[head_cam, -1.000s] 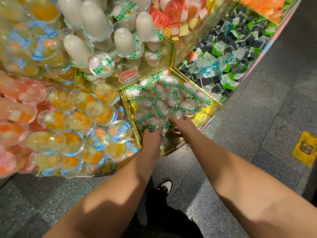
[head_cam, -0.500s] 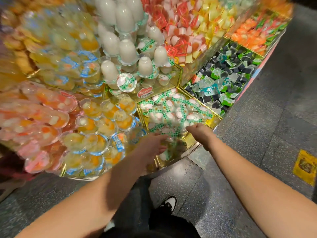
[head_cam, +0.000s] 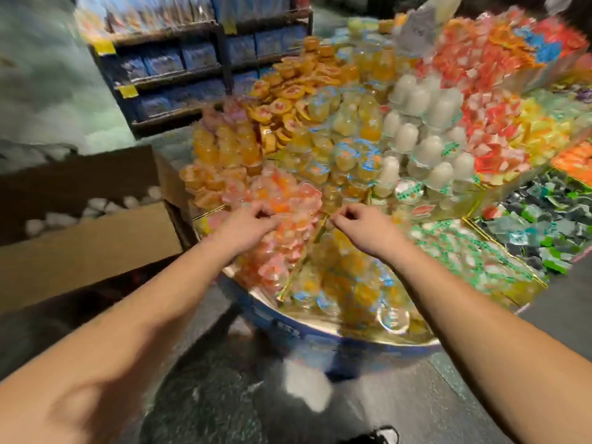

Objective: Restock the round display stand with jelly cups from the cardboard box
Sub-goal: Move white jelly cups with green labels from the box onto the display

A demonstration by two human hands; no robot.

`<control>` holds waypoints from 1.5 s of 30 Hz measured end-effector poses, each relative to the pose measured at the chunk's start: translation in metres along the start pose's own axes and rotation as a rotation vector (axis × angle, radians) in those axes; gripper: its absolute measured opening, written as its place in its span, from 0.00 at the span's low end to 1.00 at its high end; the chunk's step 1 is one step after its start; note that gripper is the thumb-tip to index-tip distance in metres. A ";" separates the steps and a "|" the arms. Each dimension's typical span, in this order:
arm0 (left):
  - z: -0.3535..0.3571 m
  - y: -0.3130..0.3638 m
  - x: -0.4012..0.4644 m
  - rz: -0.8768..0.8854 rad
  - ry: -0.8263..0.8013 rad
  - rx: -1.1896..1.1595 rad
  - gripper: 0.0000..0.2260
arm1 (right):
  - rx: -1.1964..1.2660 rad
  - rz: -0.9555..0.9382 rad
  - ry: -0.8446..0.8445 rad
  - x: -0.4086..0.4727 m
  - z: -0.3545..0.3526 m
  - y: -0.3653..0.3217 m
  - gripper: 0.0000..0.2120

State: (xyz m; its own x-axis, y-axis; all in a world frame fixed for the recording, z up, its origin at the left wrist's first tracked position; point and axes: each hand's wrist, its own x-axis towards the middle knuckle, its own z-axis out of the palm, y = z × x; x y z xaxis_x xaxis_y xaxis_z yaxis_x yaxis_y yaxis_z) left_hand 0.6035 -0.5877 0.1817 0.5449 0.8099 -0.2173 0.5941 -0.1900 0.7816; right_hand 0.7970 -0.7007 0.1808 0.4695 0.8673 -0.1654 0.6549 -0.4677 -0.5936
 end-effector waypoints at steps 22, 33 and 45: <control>-0.284 -0.306 0.033 -0.476 0.284 0.206 0.11 | -0.201 -0.335 -0.480 0.168 0.323 -0.305 0.12; -0.394 -0.422 0.147 -0.606 0.210 0.154 0.10 | -0.258 -0.257 -0.706 0.319 0.427 -0.387 0.12; -0.447 -0.577 0.214 -0.809 0.040 0.139 0.12 | -0.352 -0.019 -0.746 0.395 0.535 -0.414 0.16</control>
State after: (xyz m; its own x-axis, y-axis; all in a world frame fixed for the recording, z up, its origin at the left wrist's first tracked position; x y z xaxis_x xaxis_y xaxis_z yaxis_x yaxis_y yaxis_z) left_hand 0.1131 -0.0570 -0.0541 -0.1035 0.7444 -0.6597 0.8633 0.3966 0.3121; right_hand 0.3946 -0.0738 -0.0602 0.0211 0.7029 -0.7109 0.8643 -0.3702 -0.3404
